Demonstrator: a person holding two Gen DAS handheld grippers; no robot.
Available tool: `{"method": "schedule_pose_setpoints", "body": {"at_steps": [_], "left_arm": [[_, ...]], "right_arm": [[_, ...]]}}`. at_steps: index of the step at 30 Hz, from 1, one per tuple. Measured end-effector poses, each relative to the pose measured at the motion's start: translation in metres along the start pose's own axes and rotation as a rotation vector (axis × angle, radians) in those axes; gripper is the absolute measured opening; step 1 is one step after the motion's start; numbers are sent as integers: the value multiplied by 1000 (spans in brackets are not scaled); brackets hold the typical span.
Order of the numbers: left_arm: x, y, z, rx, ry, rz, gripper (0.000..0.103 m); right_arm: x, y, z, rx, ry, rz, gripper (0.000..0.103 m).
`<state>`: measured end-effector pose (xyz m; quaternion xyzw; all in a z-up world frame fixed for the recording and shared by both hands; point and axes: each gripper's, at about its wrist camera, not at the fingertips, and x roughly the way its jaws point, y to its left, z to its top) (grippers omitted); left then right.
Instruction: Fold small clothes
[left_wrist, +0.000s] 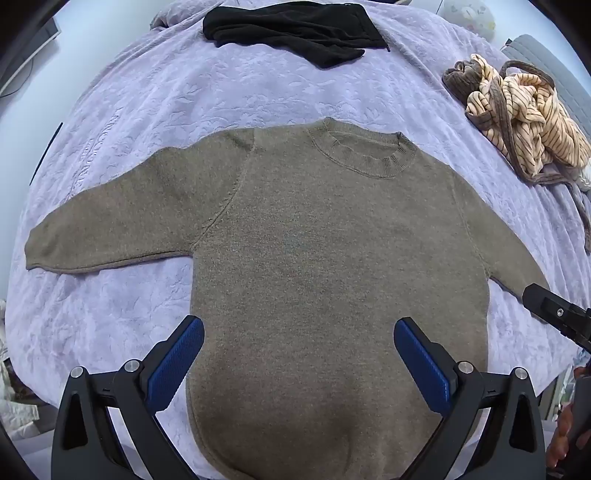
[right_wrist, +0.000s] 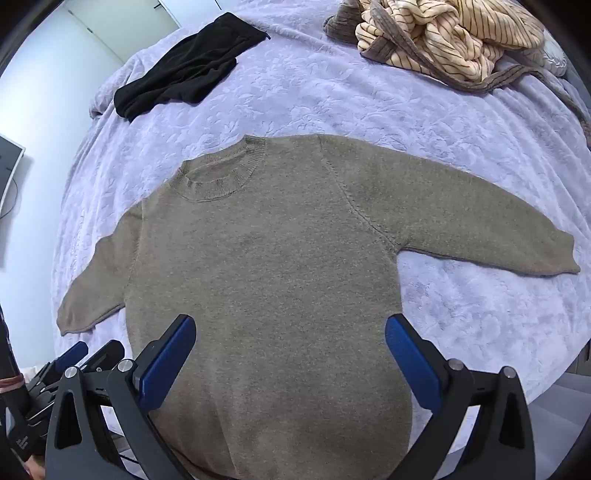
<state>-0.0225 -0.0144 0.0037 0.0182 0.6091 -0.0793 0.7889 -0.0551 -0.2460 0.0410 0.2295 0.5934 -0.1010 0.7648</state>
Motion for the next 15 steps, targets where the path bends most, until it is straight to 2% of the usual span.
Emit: {"method": "schedule_pose_setpoints", "body": {"at_steps": [15], "left_arm": [[4,-2,-6,3,14,0,103]], "right_arm": [[-2,-1,-9,-15,8,-34,102]]}}
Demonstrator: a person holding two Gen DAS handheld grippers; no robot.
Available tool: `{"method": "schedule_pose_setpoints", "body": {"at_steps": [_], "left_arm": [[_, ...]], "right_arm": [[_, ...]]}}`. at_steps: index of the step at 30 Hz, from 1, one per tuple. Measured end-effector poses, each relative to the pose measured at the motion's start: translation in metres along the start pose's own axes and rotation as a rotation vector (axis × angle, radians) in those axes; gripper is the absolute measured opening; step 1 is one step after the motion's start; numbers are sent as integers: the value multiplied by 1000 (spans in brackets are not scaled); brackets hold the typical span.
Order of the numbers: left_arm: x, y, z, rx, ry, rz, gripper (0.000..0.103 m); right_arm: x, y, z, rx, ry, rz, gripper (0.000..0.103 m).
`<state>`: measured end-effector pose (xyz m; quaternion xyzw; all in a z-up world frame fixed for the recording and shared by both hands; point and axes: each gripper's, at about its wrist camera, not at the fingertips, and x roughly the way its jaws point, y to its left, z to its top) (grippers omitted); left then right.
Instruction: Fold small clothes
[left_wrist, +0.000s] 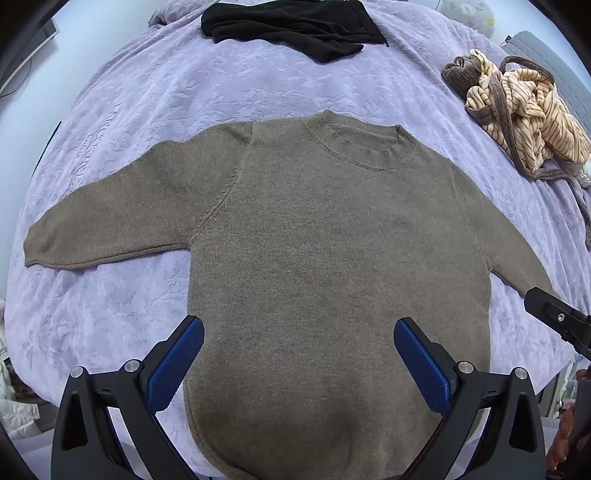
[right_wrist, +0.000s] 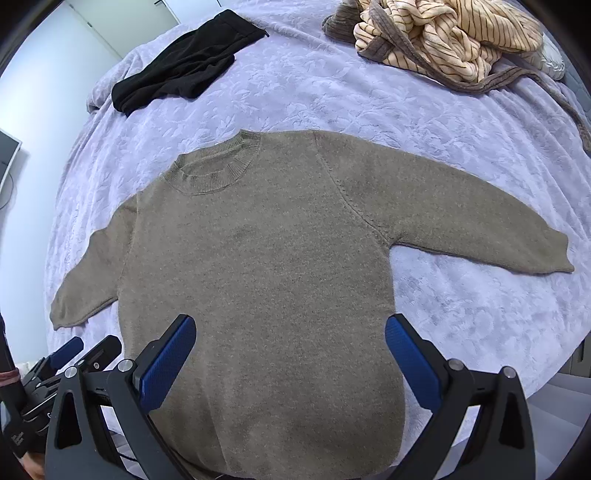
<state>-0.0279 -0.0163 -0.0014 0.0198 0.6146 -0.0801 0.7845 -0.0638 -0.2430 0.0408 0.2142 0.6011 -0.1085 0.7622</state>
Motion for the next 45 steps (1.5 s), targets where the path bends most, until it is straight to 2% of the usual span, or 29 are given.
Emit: {"method": "schedule_pose_setpoints", "body": {"at_steps": [12,15,23,30,45], "left_arm": [[3,4,-3,-8,13,-9,103],[4,5,-2,-6,18,-11,103],[6,6,-2,-9,21,-13,103],[8,8,-2,-16,27,-11,103],[11,12,-2,-24,30,-10,103]], "right_arm": [[3,5,-2,-18,7,13,102],[3,8,-2,-35,-26,-4,102],[5,11,-3,-45,-48,-8,102],[9,14,-3,-43,-10,-7,102],[15,20,-3,-74,14,-49,102]]}}
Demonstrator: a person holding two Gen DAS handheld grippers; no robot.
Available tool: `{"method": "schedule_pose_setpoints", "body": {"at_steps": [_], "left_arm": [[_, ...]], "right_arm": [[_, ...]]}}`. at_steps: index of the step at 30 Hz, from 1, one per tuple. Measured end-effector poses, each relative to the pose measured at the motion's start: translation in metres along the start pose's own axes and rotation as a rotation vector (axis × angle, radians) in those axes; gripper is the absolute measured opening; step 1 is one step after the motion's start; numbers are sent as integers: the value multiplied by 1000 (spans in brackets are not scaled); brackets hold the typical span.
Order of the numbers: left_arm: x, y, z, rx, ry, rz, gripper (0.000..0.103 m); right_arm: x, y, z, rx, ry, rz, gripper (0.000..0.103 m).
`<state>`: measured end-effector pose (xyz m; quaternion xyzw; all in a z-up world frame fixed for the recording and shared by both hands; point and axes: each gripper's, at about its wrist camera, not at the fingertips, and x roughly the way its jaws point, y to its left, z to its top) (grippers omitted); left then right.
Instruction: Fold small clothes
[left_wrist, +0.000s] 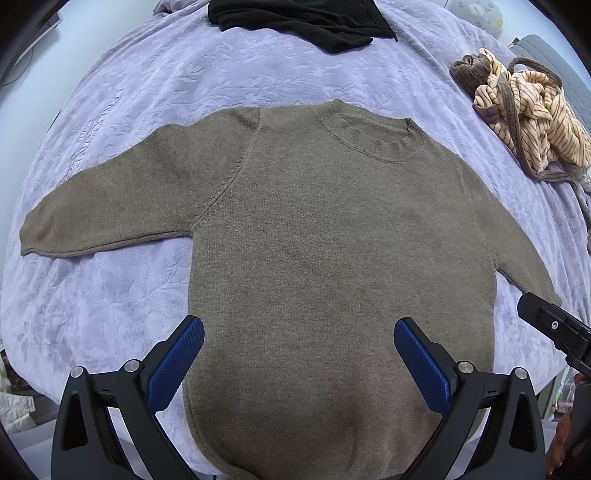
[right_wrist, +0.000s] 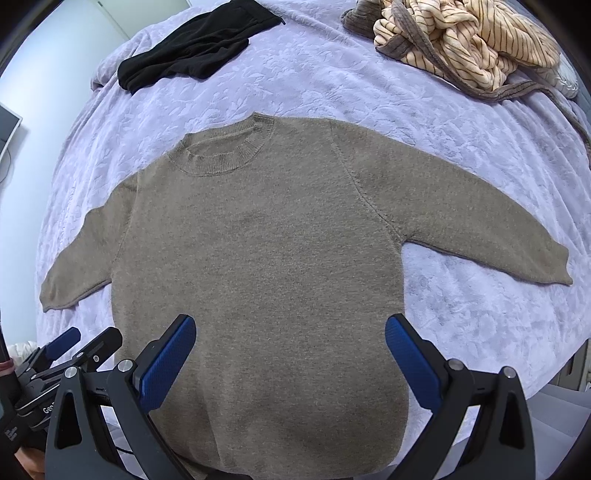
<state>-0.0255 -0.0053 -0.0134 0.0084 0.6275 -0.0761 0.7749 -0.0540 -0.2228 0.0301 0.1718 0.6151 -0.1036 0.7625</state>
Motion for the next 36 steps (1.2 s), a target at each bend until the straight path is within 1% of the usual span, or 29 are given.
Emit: {"method": "schedule_pose_setpoints", "body": {"at_steps": [14,36], "left_arm": [[4,4,1,-5,-5,-12,103],[9,15,3,-42,-5,-36,103]], "right_arm": [[7,6,0,-25,5,-3,102],[12,21,1,-65,15,-29,102]]}}
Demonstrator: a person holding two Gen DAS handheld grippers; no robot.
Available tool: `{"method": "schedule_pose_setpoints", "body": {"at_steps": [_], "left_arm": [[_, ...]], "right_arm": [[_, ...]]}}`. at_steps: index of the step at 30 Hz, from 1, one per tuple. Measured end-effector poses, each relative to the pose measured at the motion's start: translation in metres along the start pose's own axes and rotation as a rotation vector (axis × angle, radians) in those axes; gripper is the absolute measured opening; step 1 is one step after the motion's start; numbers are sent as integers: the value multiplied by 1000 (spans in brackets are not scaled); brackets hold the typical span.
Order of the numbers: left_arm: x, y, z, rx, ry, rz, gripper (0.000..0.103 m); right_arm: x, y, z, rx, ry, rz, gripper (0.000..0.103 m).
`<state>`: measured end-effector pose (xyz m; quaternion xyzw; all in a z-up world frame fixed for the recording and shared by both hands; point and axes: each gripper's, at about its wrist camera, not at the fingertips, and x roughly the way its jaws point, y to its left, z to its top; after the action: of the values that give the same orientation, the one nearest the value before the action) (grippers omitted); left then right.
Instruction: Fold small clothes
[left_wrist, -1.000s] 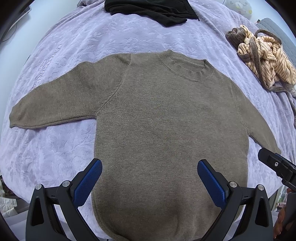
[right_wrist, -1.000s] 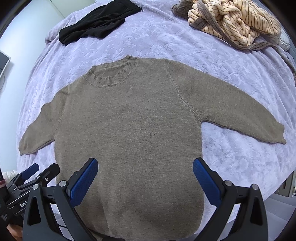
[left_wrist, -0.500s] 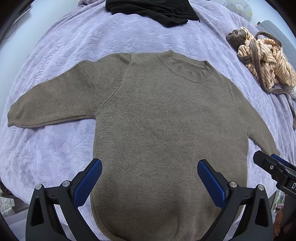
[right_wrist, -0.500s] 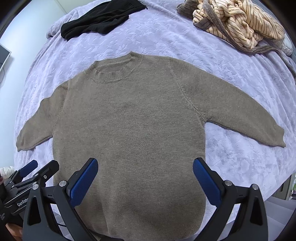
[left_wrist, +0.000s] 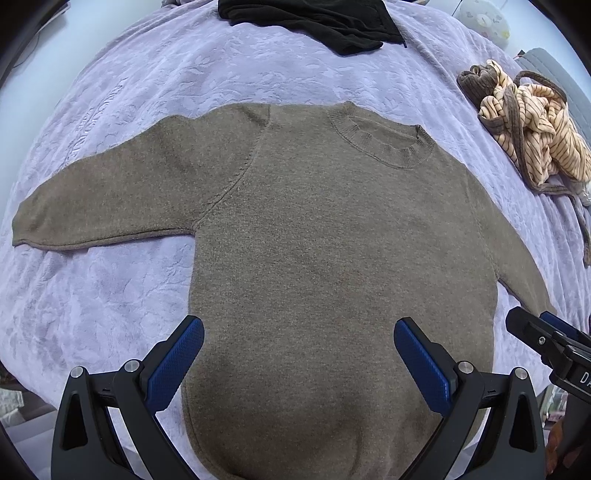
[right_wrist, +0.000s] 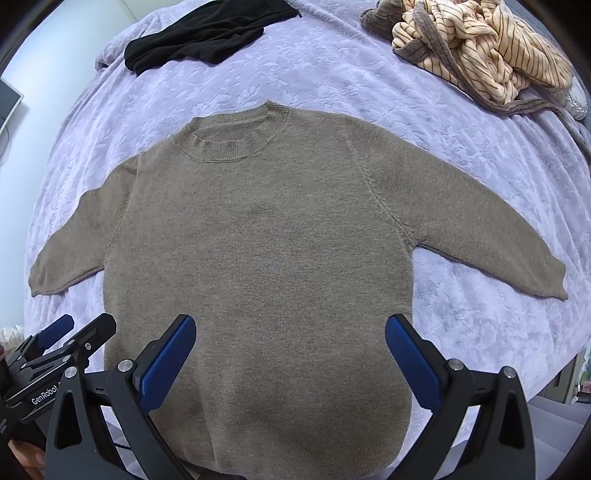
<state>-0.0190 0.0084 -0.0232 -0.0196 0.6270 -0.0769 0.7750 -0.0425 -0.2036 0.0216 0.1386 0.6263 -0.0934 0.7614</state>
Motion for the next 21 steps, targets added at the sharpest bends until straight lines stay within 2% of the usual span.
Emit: {"method": "schedule_pose_setpoints", "body": {"at_steps": [12,18,21], "left_arm": [[3,14,0,-23,-18,-58,103],[9,46,3,-86,-32,-69,103],[13,75,6,-131,-53,-69,103]], "right_arm": [[1,9,0,-15,-1,-11,102],[5,30,2,-50,12,-9,102],[8,46,2,-80,16,-3,102]]}}
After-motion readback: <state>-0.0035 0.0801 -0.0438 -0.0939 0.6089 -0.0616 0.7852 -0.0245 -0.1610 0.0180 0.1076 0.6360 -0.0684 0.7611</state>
